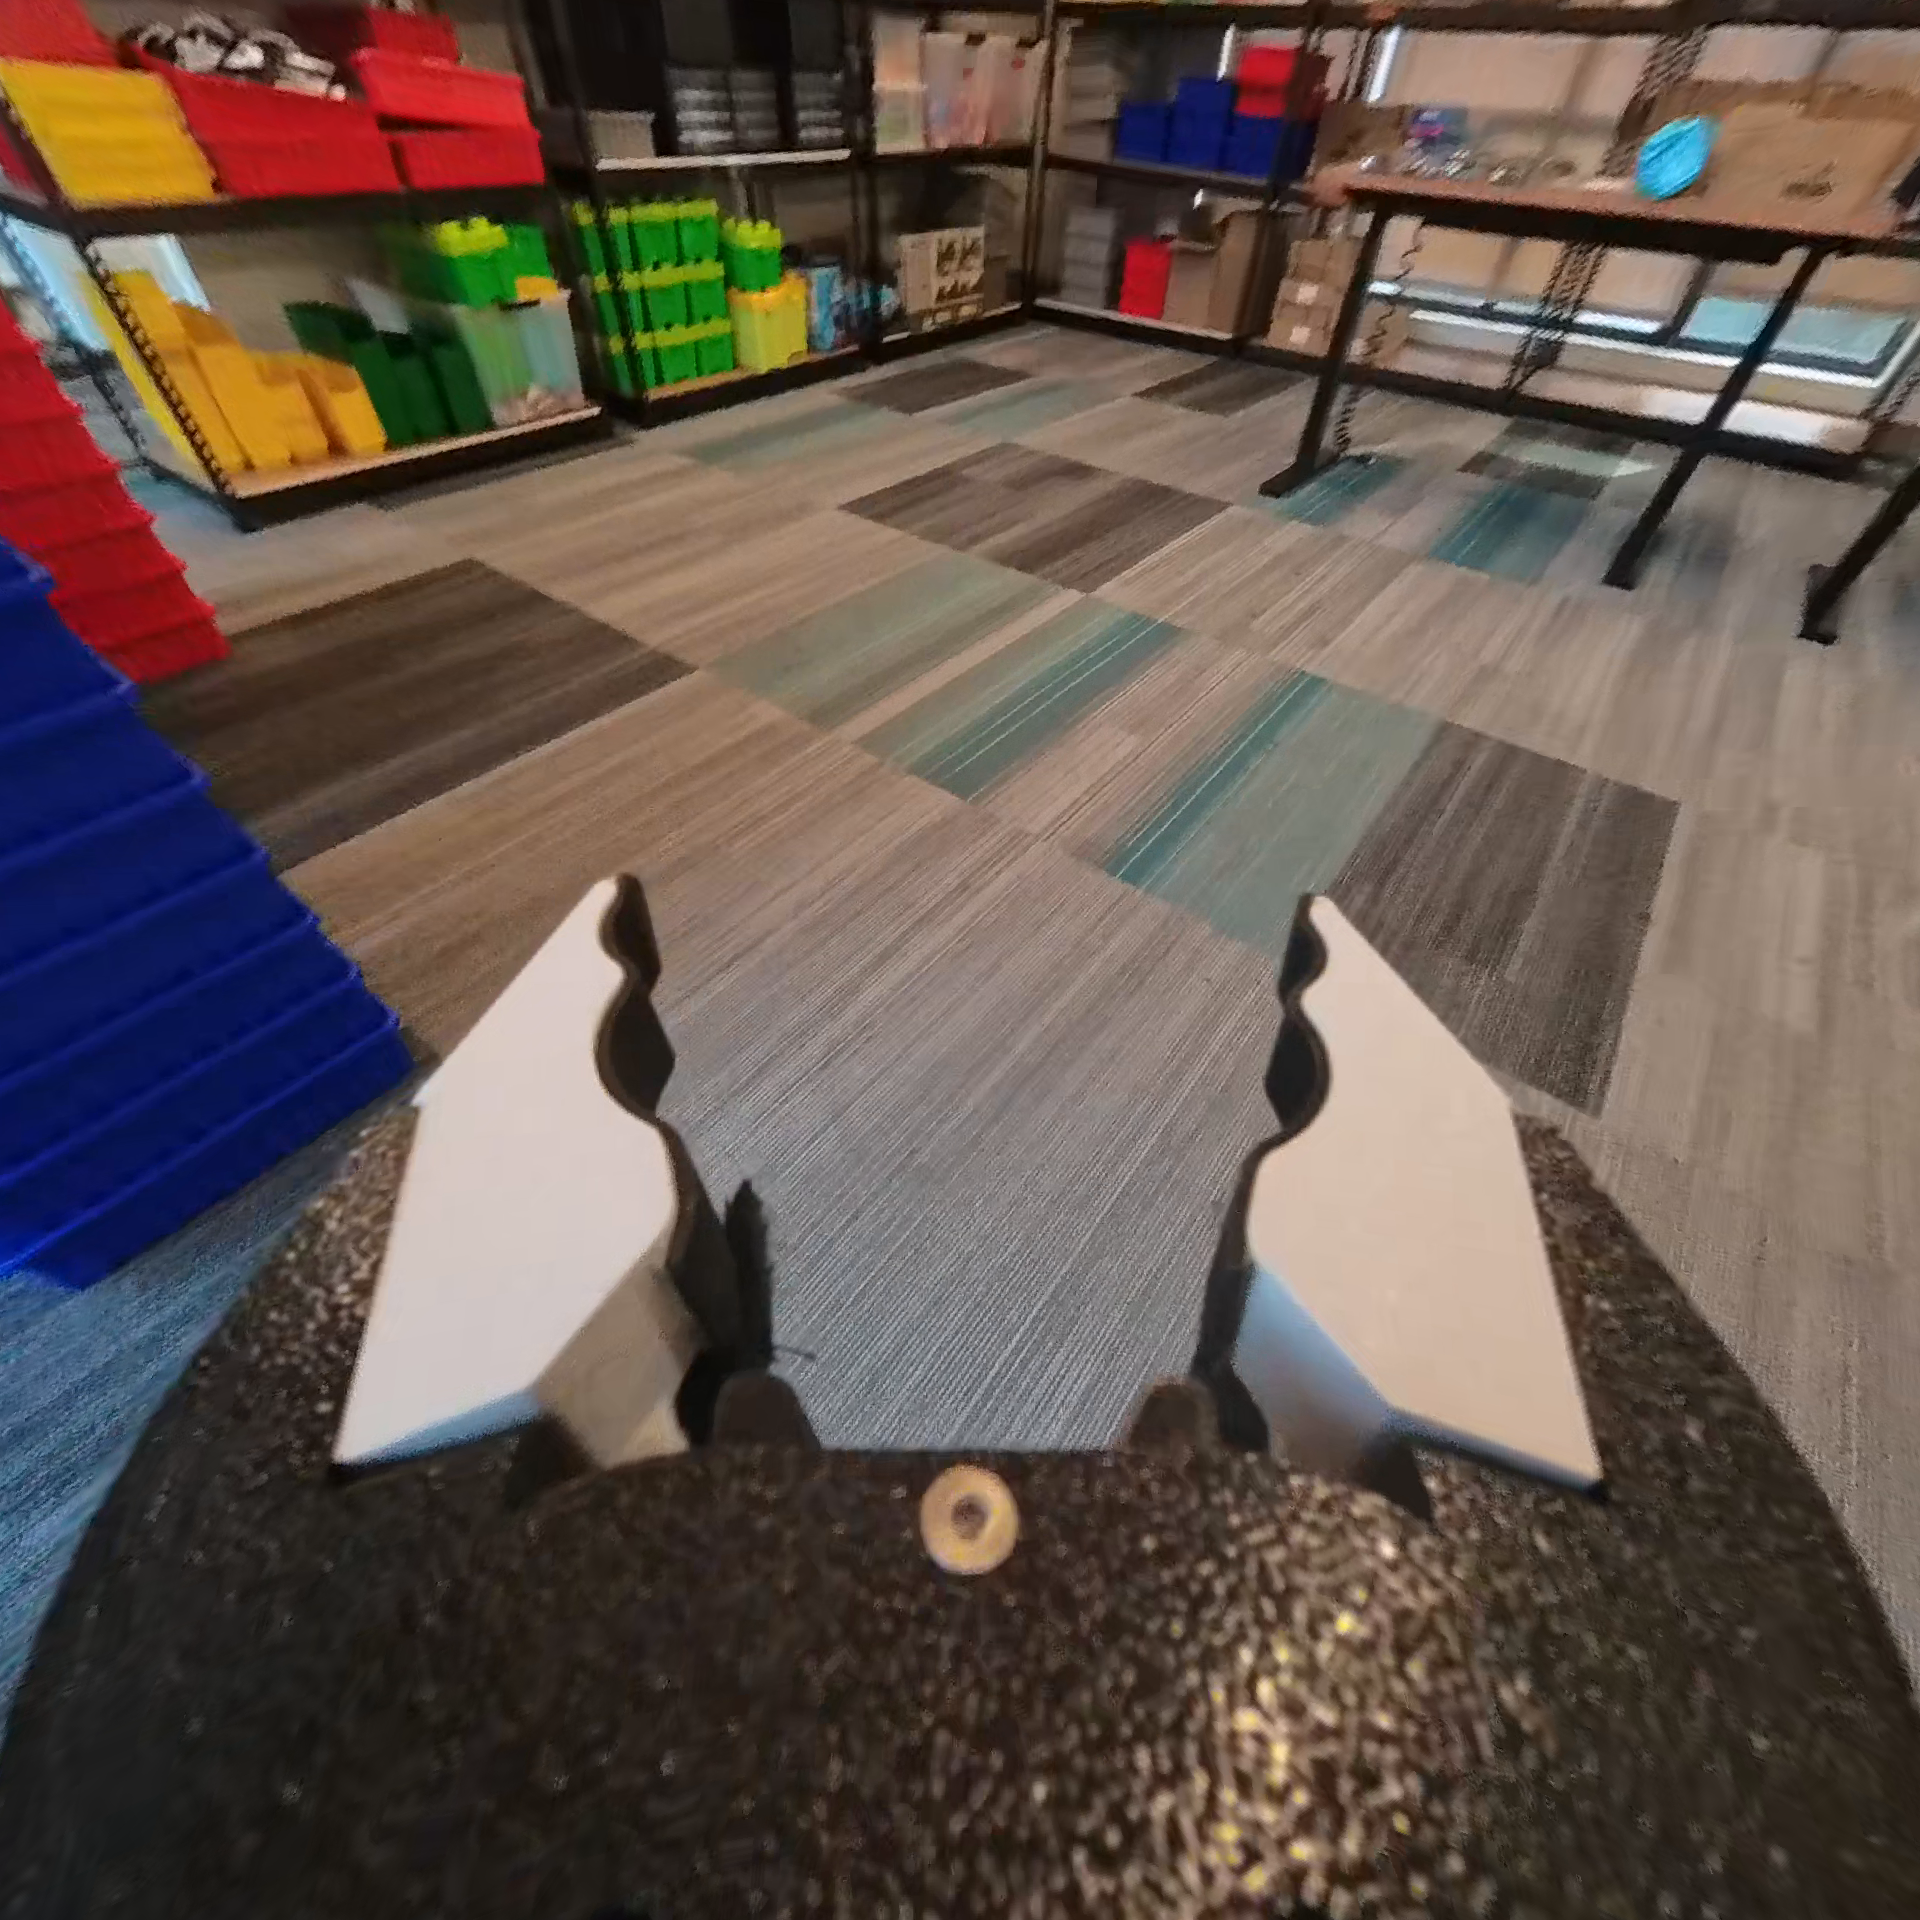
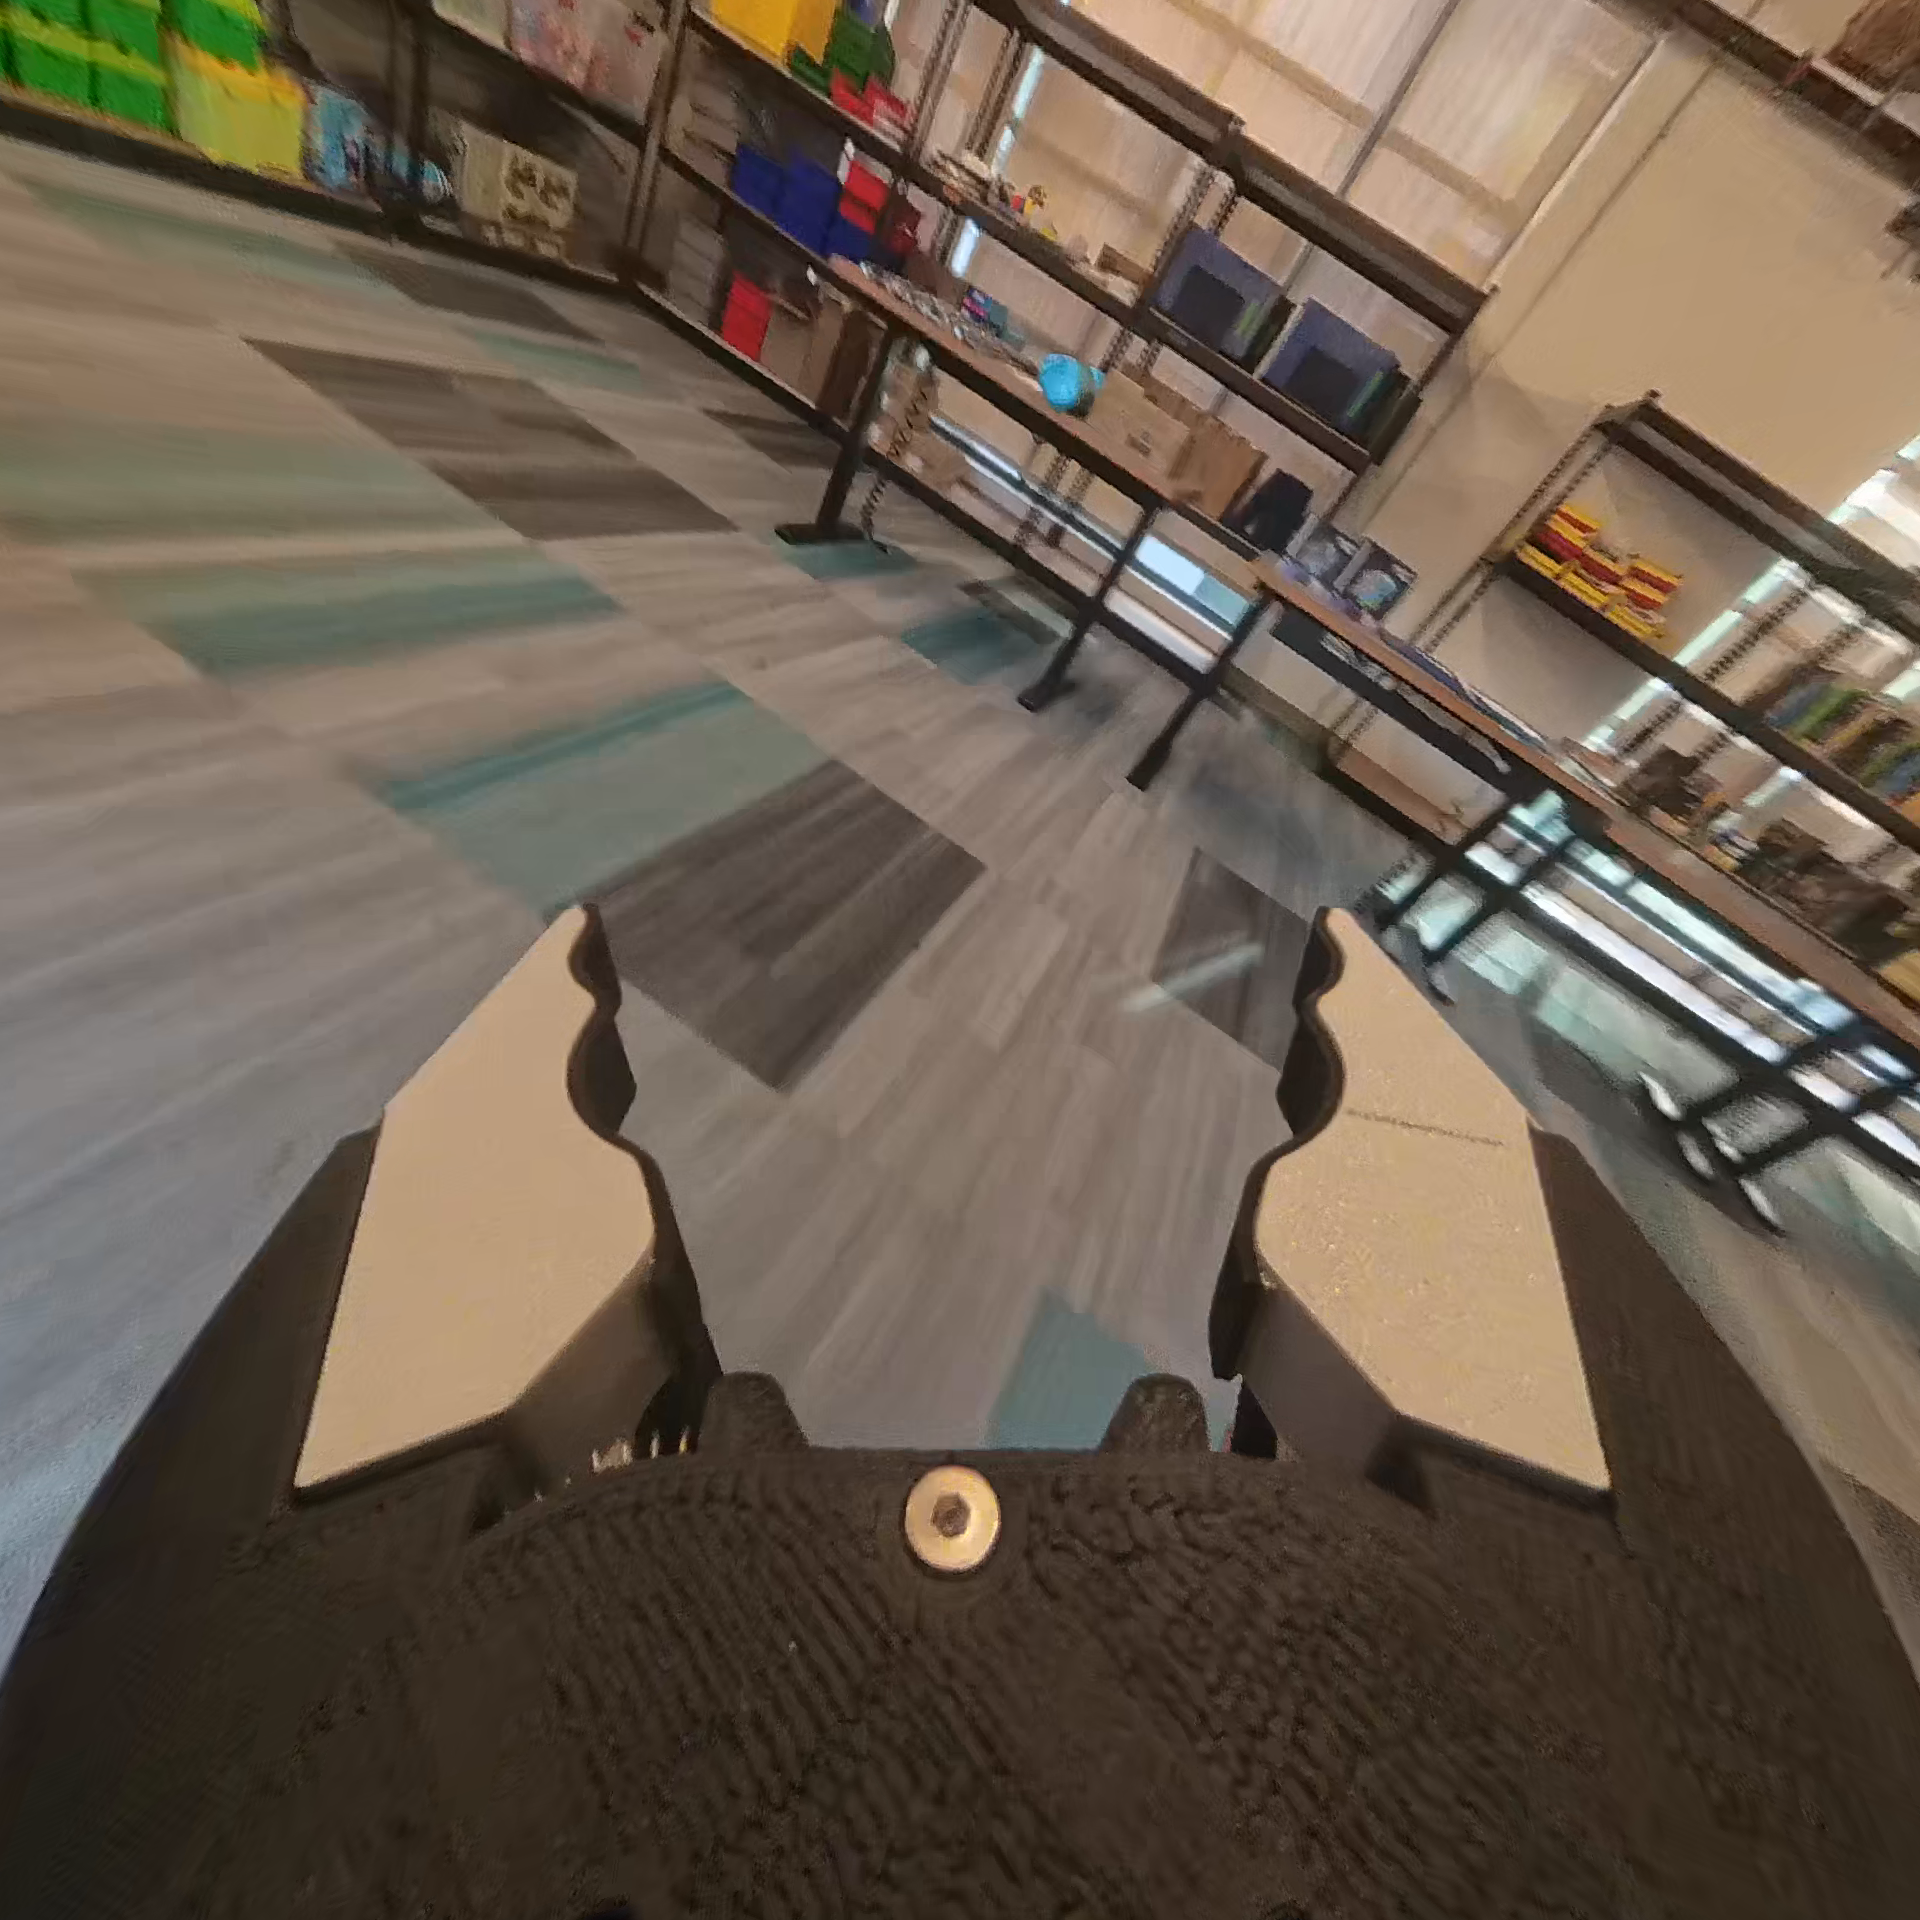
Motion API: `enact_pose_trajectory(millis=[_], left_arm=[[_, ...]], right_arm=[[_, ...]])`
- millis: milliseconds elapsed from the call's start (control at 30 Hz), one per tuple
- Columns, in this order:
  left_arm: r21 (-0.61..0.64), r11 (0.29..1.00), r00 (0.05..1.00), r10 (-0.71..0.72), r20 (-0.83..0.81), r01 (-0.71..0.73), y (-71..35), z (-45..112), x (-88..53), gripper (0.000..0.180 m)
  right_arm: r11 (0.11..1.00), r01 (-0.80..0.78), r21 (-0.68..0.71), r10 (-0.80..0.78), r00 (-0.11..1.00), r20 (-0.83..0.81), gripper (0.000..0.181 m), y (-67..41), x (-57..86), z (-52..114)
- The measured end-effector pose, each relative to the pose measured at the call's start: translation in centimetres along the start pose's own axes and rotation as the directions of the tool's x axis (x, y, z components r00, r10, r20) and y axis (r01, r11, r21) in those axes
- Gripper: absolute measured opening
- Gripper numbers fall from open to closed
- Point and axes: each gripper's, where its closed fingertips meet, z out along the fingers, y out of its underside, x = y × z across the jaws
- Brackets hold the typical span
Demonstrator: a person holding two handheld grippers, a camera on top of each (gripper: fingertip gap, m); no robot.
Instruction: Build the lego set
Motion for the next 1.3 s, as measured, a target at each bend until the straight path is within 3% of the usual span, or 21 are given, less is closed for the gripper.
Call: enact_pose_trajectory(millis=[167, 367, 500, 567, 700, 900, 1033, 1100, 1200, 1300], left_arm=[[-0.05, 0.994, 0.985, 0.1, 0.14, -0.094, -3.1, 9.9, -2.7, 0.115], [-0.077, 0.995, 0.94, 0.078, 0.332, -0.056, -4.4, 21.9, -9.4, 0.127], [-0.146, 0.988, 0.92, 0.097, 0.38, -0.044, -4.6, 34.0, -13.0, 0.13], [-0.196, 0.979, 0.92, 0.133, 0.369, -0.063, -6.3, 40.2, -13.9, 0.128], [-0.155, 0.972, 0.936, 0.214, 0.279, -0.176, -14.9, 56.8, -14.0, 0.126], [0.062, 0.967, 0.961, 0.235, 0.144, -0.245, -28.6, 85.0, -9.4, 0.127], [0.209, 0.928, 0.943, 0.269, 0.196, -0.308, -35.8, 100.1, -5.6, 0.127], [0.217, 0.925, 0.945, 0.279, 0.172, -0.313, -37.1, 106.7, -3.5, 0.126], [0.145, 0.93, 0.931, 0.308, 0.197, -0.338, -37.7, 114.9, -2.9, 0.11], [0.09, 0.957, 0.946, 0.256, 0.199, -0.277, -38.3, 121.6, -4.2, 0.113]], right_arm=[[0.966, -0.045, 0.256, -0.002, 0.984, 0.181, 0.127, -15.7, -5.8, 24.9], [0.837, -0.234, 0.495, 0.056, 0.936, 0.348, 0.125, -32.5, -18.7, 48.1], [0.809, -0.445, 0.385, 0.257, 0.856, 0.448, 0.124, -34.7, -27.3, 60.7], [0.846, -0.449, 0.287, 0.299, 0.846, 0.44, 0.115, -33.5, -30.2, 66.5], [0.872, -0.455, 0.181, 0.377, 0.859, 0.346, 0.112, -32.2, -29.3, 76.7], [0.929, -0.358, 0.098, 0.358, 0.934, 0.018, 0.114, -26.7, -21.8, 90.1], [0.986, -0.168, 0.019, 0.169, 0.981, -0.098, 0.107, -24.2, -20.7, 99.2], [0.992, -0.127, -0.006, 0.126, 0.988, -0.09, 0.107, -24.9, -21.8, 105.7], [0.987, -0.155, -0.046, 0.15, 0.985, -0.083, 0.106, -28.6, -24.6, 117.1], [0.984, -0.173, 0.051, 0.17, 0.984, 0.058, 0.106, -36.7, -31.0, 129.3]])
